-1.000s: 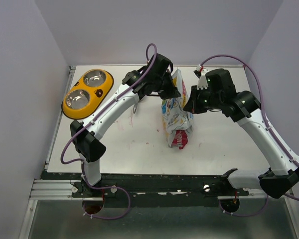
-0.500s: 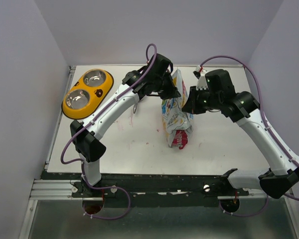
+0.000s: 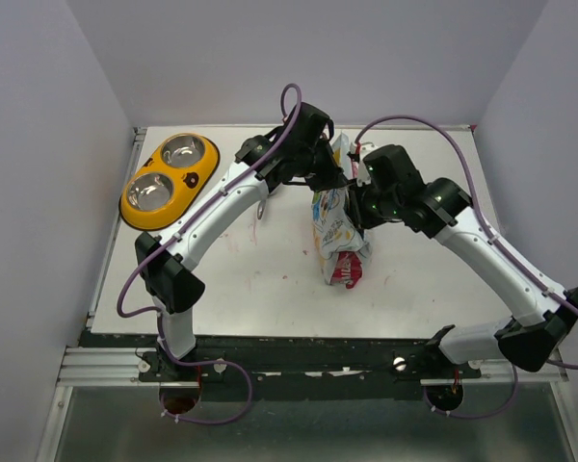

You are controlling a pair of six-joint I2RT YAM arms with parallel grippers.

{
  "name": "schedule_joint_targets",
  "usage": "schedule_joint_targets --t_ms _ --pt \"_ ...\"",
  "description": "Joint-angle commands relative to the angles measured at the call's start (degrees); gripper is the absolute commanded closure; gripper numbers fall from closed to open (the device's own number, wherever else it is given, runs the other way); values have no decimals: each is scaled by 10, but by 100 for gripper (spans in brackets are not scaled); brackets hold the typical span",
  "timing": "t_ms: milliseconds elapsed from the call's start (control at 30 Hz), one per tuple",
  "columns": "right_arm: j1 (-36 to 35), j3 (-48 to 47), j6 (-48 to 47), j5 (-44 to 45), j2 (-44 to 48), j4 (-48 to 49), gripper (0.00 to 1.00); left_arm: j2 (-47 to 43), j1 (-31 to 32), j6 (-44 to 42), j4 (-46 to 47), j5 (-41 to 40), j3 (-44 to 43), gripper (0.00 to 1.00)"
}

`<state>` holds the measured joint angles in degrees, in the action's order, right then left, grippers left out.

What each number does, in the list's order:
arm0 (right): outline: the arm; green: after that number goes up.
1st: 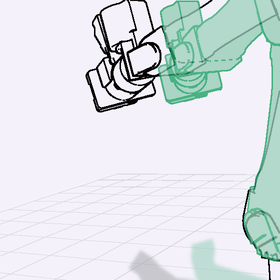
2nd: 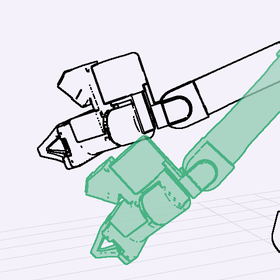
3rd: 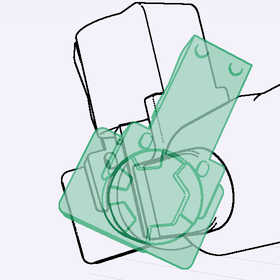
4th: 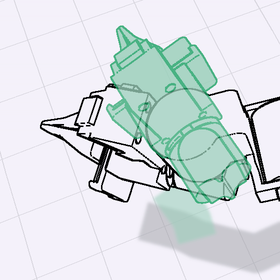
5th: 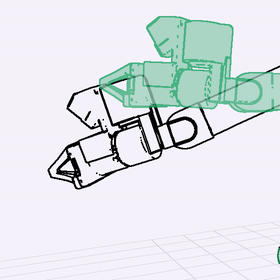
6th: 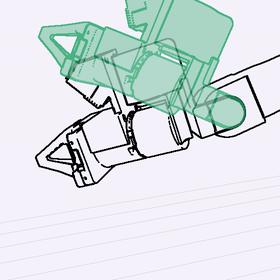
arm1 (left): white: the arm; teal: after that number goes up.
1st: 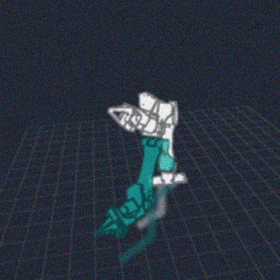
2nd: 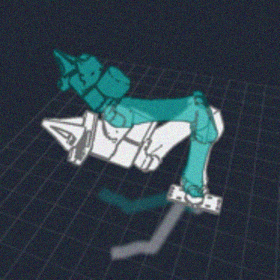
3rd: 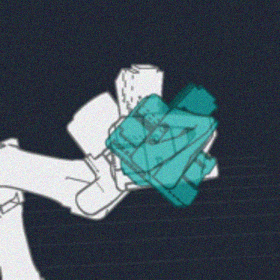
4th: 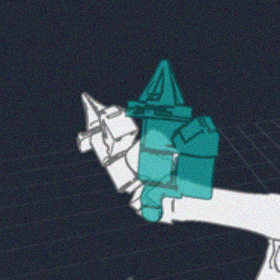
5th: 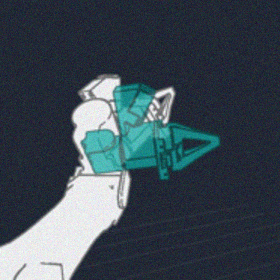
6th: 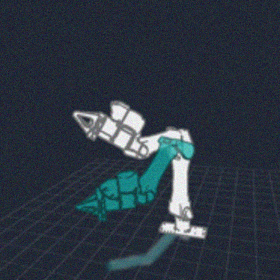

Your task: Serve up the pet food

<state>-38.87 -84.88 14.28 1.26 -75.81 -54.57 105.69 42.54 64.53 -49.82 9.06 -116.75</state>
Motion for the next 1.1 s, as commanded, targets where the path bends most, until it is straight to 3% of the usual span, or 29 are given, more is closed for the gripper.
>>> schedule_joint_targets --t_ms 0,67,200,233,367,633,733,800,867,933,1067 --pt "-34 -33 -3 124 -52 -21 73 -12 3 11 14 32 -30 100" --pt "-37 -45 16 145 -58 -16 78 -14 3 8 12 29 -28 100" --pt "-37 -20 63 117 -27 38 99 -22 3 -5 15 25 -21 100" --pt "-37 -7 78 109 -16 52 99 -28 2 -12 17 24 -18 97" --pt "-37 36 108 62 20 106 99 -55 1 -44 27 -5 -2 61" --pt "-37 53 123 52 40 142 99 -144 0 -100 51 -44 94 31" --pt "-37 65 130 49 45 151 99 -175 3 -107 60 -48 146 30" --pt "-36 75 132 45 52 157 99 -188 7 -102 67 -48 174 48" --pt "-37 79 135 38 56 161 99 -193 11 -97 84 -41 198 52" --pt "-37 81 138 33 56 160 99 -182 18 -98 78 -43 188 52" --pt "-37 79 139 30 56 159 99 -136 41 -116 45 -55 128 41"
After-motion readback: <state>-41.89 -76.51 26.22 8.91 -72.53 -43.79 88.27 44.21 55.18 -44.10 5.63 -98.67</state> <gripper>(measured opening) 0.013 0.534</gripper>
